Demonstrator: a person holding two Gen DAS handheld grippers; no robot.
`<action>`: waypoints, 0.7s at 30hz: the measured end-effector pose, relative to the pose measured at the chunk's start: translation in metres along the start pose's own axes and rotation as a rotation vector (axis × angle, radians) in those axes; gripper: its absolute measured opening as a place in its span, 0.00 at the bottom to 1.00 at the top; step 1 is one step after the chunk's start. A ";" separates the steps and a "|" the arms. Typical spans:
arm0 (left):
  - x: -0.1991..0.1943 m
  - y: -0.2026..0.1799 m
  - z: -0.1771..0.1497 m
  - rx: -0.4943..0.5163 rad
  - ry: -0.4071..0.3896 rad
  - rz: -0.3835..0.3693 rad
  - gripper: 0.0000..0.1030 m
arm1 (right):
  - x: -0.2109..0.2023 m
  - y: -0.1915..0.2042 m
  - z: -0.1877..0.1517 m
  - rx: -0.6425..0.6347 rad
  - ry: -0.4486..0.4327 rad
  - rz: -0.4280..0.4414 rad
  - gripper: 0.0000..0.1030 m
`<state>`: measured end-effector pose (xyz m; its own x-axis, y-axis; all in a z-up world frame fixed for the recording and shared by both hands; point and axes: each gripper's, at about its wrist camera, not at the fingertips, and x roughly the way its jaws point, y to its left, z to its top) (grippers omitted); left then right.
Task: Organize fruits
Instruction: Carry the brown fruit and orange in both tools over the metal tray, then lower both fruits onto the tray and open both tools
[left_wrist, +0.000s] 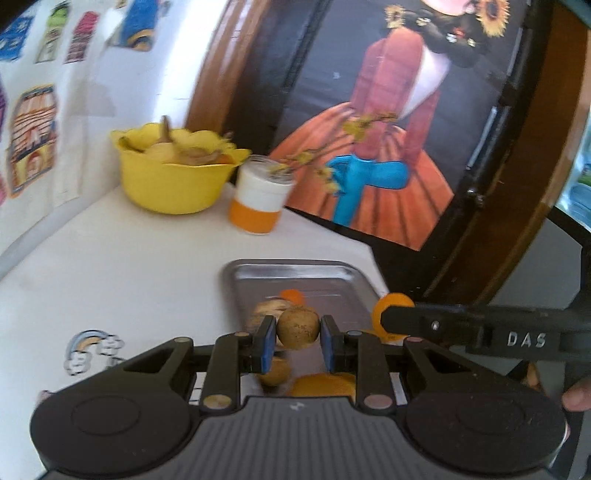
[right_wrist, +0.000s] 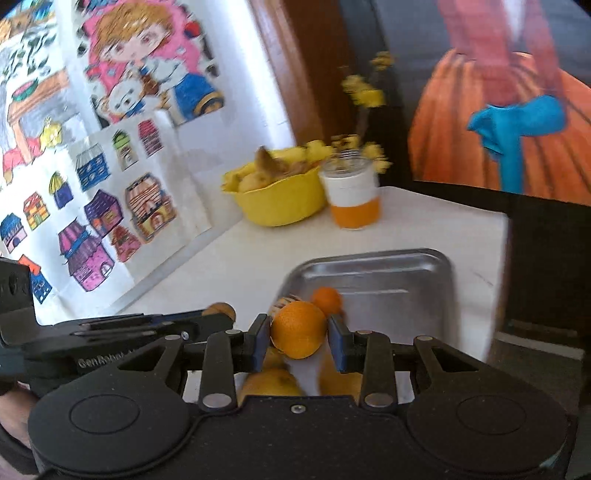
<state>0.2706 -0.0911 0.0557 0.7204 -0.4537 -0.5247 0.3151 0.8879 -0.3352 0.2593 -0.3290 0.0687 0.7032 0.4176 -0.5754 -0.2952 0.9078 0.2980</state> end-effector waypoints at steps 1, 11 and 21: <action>0.001 -0.008 0.000 0.008 0.004 -0.009 0.27 | -0.005 -0.007 -0.004 0.006 -0.007 -0.010 0.35; 0.027 -0.061 -0.015 0.096 0.082 -0.052 0.27 | -0.019 -0.041 -0.047 0.038 -0.010 -0.041 0.35; 0.034 -0.093 -0.040 0.223 0.148 -0.083 0.27 | -0.029 -0.051 -0.081 0.037 -0.024 -0.078 0.35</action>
<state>0.2411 -0.1918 0.0376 0.5937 -0.5168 -0.6167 0.5092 0.8348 -0.2094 0.2013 -0.3839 0.0082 0.7384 0.3446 -0.5796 -0.2154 0.9351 0.2815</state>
